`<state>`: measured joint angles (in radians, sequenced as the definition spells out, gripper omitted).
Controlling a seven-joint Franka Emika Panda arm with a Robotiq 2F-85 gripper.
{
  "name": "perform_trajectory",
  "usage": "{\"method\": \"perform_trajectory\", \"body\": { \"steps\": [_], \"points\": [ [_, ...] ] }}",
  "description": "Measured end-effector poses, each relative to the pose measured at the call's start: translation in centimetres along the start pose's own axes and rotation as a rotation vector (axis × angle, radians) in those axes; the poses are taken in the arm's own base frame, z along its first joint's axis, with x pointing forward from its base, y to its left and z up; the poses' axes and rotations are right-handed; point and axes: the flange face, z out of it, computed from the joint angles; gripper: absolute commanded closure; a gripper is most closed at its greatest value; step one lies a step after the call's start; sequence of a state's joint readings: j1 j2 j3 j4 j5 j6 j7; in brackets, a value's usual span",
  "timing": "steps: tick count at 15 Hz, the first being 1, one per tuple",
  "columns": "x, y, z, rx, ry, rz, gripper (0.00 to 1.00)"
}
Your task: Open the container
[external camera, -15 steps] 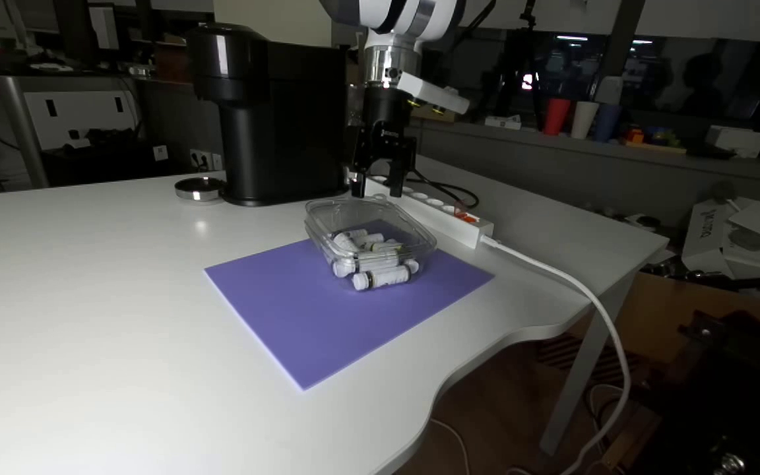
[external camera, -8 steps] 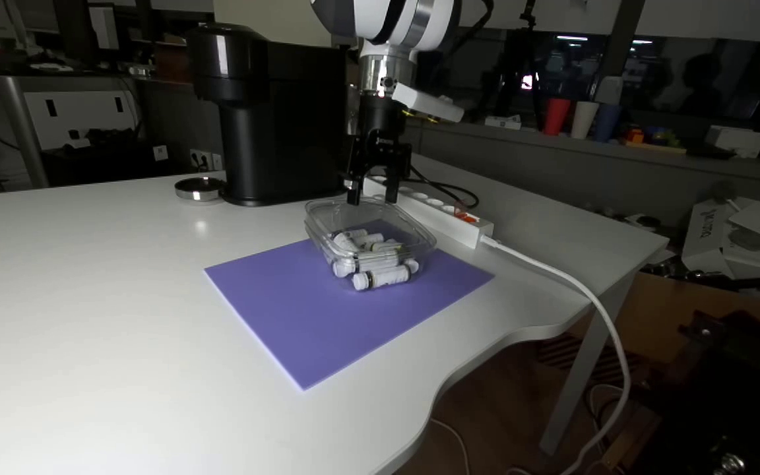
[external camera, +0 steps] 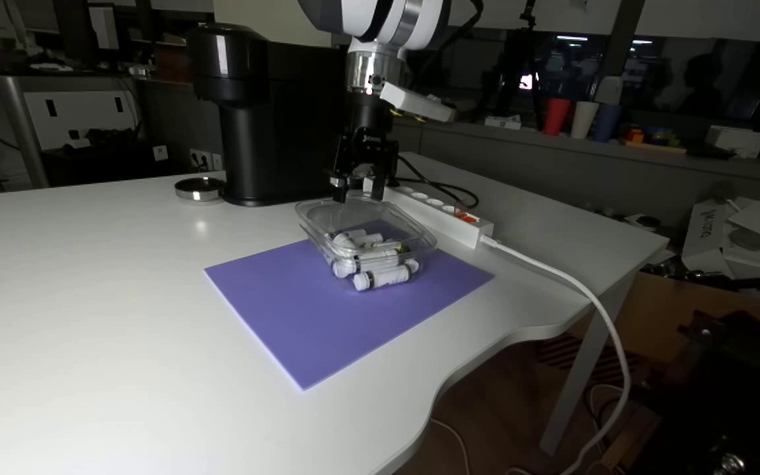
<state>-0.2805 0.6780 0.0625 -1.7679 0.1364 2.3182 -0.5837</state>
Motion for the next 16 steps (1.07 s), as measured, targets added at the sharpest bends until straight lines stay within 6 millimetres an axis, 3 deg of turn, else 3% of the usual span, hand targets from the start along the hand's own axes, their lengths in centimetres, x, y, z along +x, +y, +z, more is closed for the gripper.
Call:
{"method": "perform_trajectory", "body": {
  "steps": [9,16],
  "points": [
    [0.1,-1.7,-0.1,0.075,-0.024,-0.081,0.00],
    [-0.5,-4.4,-2.4,0.181,-0.080,-0.144,0.00]
  ]
}}
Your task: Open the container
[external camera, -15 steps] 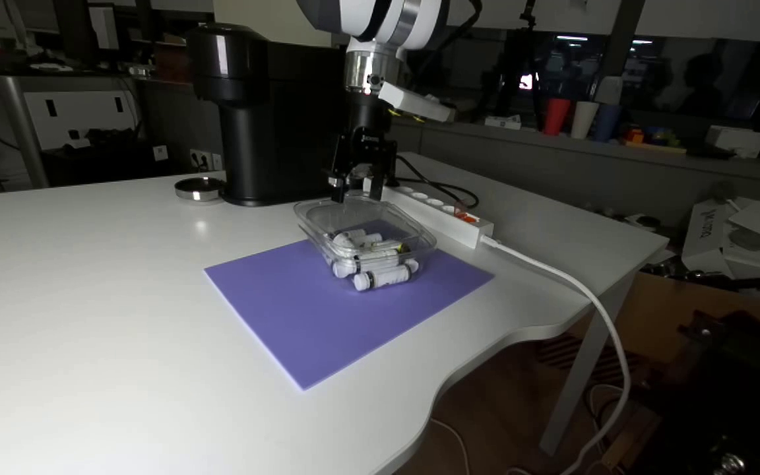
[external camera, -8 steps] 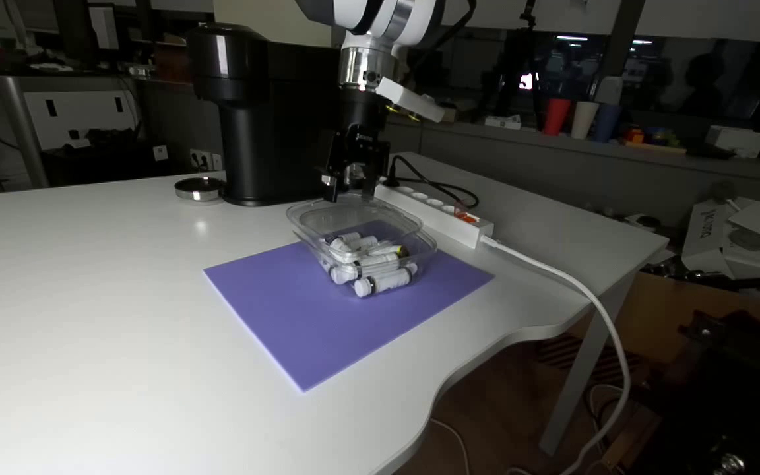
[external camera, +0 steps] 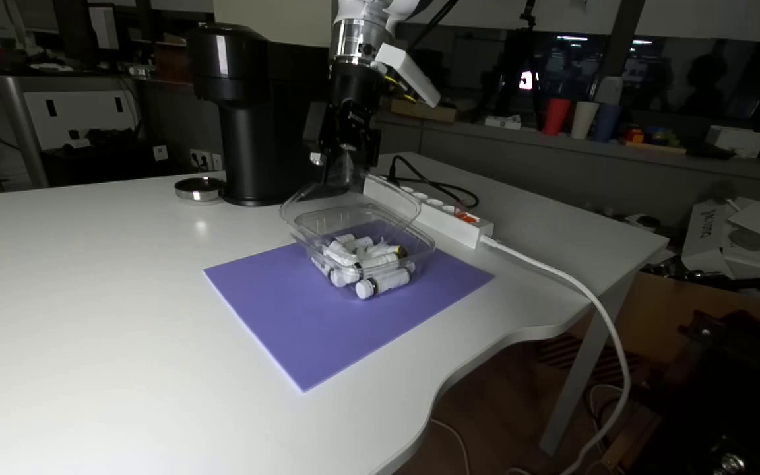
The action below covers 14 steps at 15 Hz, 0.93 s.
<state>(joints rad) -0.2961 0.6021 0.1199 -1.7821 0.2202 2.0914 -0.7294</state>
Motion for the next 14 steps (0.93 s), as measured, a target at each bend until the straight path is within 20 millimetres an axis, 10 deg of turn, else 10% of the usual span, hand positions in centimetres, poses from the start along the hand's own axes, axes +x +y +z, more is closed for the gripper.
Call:
{"method": "perform_trajectory", "body": {
  "steps": [14],
  "points": [
    [1.3,-8.7,1.0,0.039,-0.122,-0.129,0.00]
  ]
}}
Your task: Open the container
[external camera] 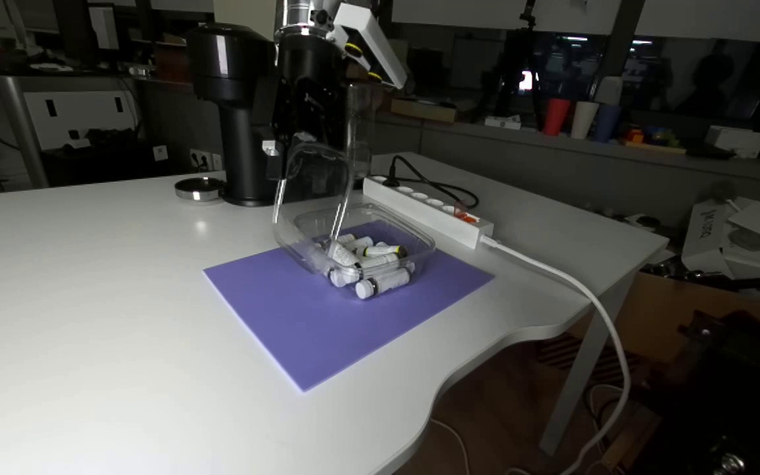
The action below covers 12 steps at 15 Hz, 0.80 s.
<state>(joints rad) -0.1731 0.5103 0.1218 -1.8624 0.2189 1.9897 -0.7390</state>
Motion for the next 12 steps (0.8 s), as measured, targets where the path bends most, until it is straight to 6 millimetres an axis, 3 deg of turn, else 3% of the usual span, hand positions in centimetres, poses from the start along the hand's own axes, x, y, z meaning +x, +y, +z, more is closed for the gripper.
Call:
{"method": "perform_trajectory", "body": {
  "steps": [7,12],
  "points": [
    [3.0,-5.7,2.7,-0.044,-0.077,-0.145,0.00],
    [4.6,-8.3,4.5,-0.136,-0.076,-0.238,0.00]
  ]
}}
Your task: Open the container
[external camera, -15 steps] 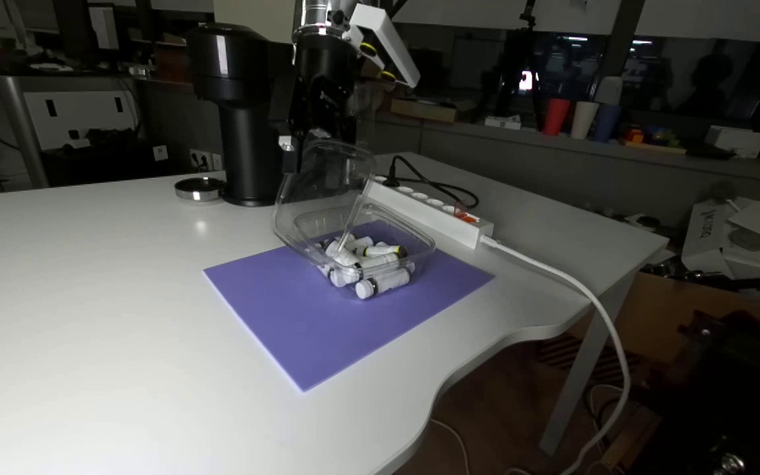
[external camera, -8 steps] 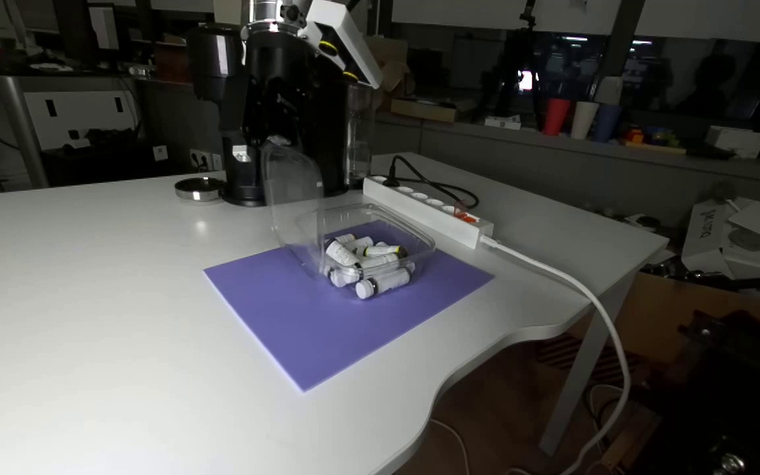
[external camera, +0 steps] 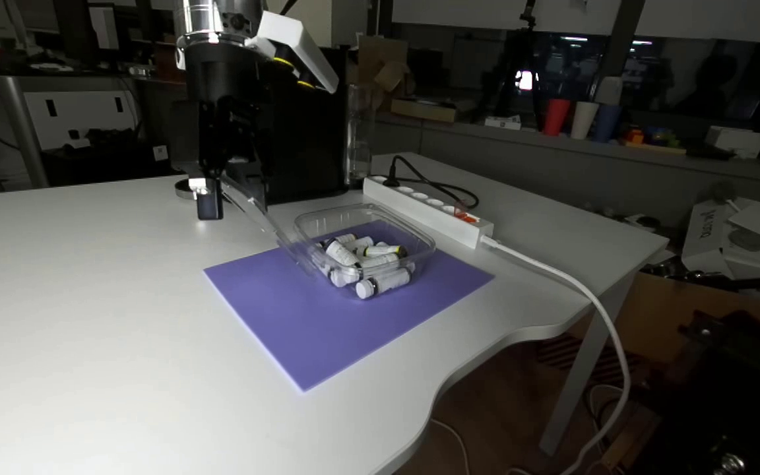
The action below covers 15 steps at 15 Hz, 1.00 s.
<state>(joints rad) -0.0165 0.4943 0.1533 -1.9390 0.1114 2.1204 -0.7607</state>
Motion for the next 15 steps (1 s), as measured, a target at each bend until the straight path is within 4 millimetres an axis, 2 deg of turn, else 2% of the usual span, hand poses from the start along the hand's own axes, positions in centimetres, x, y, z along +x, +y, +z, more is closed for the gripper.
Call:
{"method": "perform_trajectory", "body": {
  "steps": [6,10,15],
  "points": [
    [1.2,-1.1,0.3,-0.076,0.055,-0.069,0.00],
    [1.7,-1.5,-0.3,-0.140,0.118,-0.104,0.00],
    [1.8,-3.1,-0.7,-0.125,0.112,-0.121,0.00]
  ]
}}
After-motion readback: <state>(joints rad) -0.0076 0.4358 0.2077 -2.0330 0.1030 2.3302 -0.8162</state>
